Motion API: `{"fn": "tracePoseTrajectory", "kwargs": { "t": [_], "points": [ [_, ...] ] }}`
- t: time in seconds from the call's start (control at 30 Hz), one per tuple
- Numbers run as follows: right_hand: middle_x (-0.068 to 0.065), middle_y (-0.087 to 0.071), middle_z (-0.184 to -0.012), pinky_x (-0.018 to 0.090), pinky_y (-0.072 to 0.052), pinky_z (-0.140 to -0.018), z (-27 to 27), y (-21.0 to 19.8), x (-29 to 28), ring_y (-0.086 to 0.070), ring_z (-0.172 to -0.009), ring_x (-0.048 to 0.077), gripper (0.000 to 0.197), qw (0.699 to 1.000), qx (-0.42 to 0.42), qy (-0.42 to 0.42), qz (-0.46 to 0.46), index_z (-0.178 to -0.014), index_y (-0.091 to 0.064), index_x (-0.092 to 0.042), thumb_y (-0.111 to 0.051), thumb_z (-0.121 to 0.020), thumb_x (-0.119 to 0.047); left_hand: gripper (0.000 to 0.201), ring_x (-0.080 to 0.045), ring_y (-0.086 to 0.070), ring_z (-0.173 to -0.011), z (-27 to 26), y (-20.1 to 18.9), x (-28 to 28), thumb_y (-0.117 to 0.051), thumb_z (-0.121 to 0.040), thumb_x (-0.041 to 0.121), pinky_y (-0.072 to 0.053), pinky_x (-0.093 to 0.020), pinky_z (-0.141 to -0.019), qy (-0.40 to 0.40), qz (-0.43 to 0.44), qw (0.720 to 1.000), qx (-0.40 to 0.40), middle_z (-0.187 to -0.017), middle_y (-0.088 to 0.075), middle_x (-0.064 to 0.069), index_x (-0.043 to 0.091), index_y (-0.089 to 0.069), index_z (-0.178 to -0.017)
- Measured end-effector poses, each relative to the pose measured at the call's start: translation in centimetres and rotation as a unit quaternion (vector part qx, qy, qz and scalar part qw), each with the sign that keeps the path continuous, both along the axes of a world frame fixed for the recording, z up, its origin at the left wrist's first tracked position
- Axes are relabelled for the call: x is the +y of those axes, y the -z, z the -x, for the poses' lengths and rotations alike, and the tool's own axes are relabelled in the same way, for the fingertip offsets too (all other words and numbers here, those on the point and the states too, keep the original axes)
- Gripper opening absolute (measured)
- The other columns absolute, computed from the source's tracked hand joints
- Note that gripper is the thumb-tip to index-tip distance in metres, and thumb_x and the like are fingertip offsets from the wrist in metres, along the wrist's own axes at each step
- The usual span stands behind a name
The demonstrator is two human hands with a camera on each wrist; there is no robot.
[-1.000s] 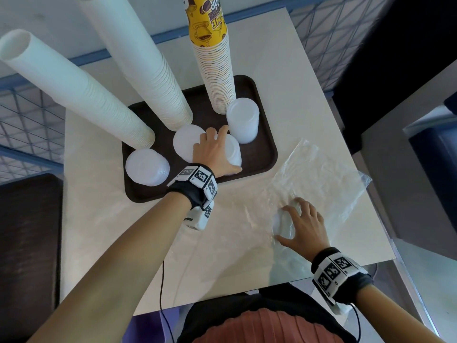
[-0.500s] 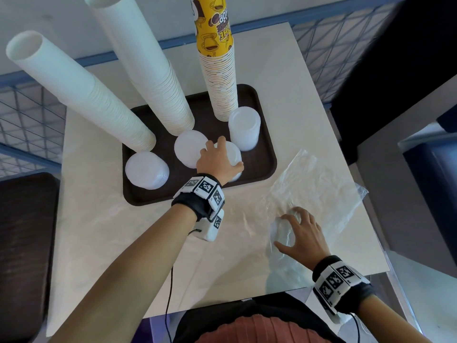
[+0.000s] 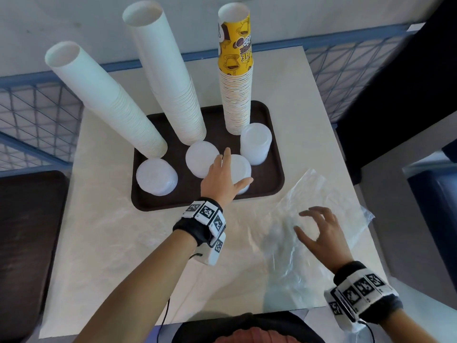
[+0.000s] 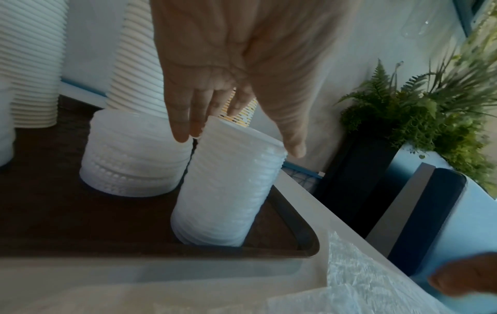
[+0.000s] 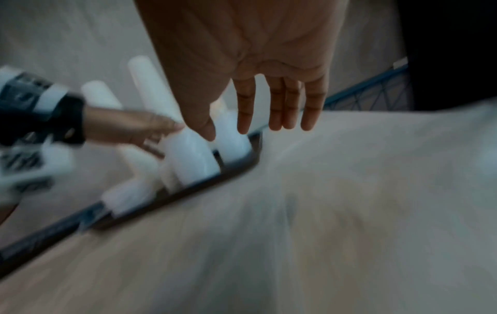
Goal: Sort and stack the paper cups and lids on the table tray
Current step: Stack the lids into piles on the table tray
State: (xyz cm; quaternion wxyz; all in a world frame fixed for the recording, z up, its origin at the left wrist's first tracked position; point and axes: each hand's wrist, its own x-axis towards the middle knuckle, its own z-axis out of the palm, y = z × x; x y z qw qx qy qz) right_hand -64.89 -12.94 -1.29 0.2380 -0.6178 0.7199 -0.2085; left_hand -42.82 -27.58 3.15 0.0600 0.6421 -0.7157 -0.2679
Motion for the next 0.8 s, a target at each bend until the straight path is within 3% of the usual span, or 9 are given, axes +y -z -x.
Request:
{"fn": "tracePoseTrajectory", "kwargs": {
  "t": [0.1, 0.2, 0.4, 0.57, 0.7, 0.8],
  "points": [
    [0.007, -0.061, -0.101, 0.027, -0.048, -0.077, 0.6, -2.9, -4.4, -0.06, -0.09, 0.023, 0.026, 0.997, -0.066, 0.031, 0.04, -0.105, -0.064, -0.01, -0.07, -0.081, -0.017, 0.075, -0.026, -0.04, -0.13, -0.7, -0.3, 0.6, -0.05, -0.087, 0.052, -0.041, -0.043, -0.097, -0.057, 0.015, 0.994, 0.087, -0.145, -0.035, -0.011, 0.014, -0.022, -0.145],
    [0.005, -0.063, -0.097, 0.01, -0.045, -0.068, 0.4, -5.5, -9.5, -0.062, -0.082, 0.02, 0.025, 0.984, -0.162, 0.071, 0.017, -0.109, -0.06, -0.012, -0.063, -0.087, -0.022, 0.063, -0.025, -0.042, -0.128, -1.1, -0.4, 1.2, -0.045, -0.093, 0.045, -0.037, -0.037, -0.101, -0.1, -0.003, 0.986, 0.131, -0.143, -0.038, -0.011, 0.013, -0.026, -0.144],
    [0.011, -0.064, -0.108, 0.041, -0.05, -0.089, -0.7, -6.0, -18.4, -0.065, -0.09, 0.029, 0.039, 0.981, -0.181, 0.05, -0.053, -0.124, -0.05, -0.015, -0.056, -0.091, -0.034, 0.061, -0.026, -0.046, -0.125, -0.9, 0.4, 0.9, -0.044, -0.094, 0.042, -0.033, -0.039, -0.104, -0.107, -0.061, 0.98, 0.159, -0.145, -0.036, -0.009, 0.02, -0.021, -0.146],
    [0.013, -0.062, -0.109, 0.044, -0.048, -0.094, -2.1, -4.5, -21.9, -0.063, -0.096, 0.03, 0.048, 0.974, -0.177, 0.03, -0.139, -0.133, -0.041, -0.019, -0.052, -0.091, -0.039, 0.06, -0.025, -0.04, -0.13, -0.6, 0.8, 0.2, -0.044, -0.094, 0.042, -0.028, -0.041, -0.108, -0.129, -0.09, 0.971, 0.181, -0.148, -0.035, -0.006, 0.02, -0.021, -0.146],
    [0.016, -0.053, -0.131, 0.043, -0.039, -0.104, -2.9, -3.4, -22.6, -0.05, -0.12, 0.033, 0.055, 0.973, -0.15, 0.002, -0.174, -0.14, -0.033, -0.024, -0.054, -0.091, -0.038, 0.059, -0.025, -0.037, -0.132, -0.2, 0.9, -0.1, -0.044, -0.095, 0.038, -0.027, -0.04, -0.108, -0.122, -0.103, 0.972, 0.175, -0.147, -0.036, -0.004, 0.02, -0.02, -0.146],
    [0.011, -0.048, -0.137, 0.038, -0.035, -0.105, -3.5, -3.0, -22.7, -0.044, -0.126, 0.03, 0.056, 0.975, -0.142, -0.024, -0.172, -0.141, -0.031, -0.021, -0.055, -0.091, -0.031, 0.058, -0.027, -0.036, -0.133, 0.3, 1.0, -0.2, -0.045, -0.094, 0.036, -0.027, -0.04, -0.107, -0.129, -0.119, 0.97, 0.168, -0.147, -0.036, -0.004, 0.019, -0.021, -0.145]
  ]
}}
